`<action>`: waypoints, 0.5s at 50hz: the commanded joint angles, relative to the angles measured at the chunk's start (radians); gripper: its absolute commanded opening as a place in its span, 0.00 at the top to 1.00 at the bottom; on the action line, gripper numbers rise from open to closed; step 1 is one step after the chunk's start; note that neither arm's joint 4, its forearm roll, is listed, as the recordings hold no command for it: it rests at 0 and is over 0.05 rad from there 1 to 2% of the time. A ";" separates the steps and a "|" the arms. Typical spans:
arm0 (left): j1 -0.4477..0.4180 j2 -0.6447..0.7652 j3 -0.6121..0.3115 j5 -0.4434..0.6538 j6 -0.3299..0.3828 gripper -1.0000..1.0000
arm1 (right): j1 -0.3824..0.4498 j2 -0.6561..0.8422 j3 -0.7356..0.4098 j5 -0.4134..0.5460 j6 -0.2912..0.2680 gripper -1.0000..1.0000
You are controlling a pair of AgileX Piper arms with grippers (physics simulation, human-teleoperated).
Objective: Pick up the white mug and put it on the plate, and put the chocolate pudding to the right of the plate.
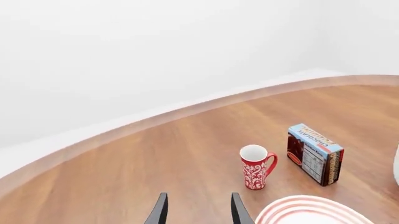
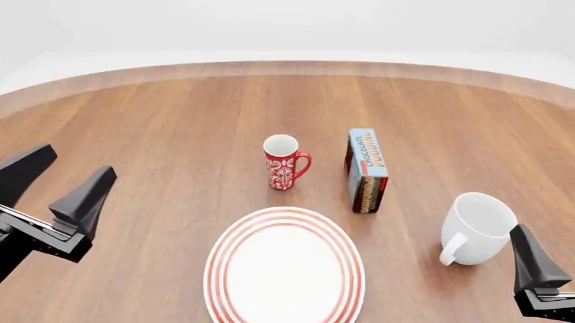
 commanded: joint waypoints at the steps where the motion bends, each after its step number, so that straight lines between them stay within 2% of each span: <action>1: -0.071 0.072 -0.036 -0.032 0.000 0.00 | 0.000 0.000 0.000 0.000 0.000 0.00; 25: -0.203 0.272 -0.122 -0.115 0.011 0.00 | 0.000 0.000 0.000 0.000 0.001 0.00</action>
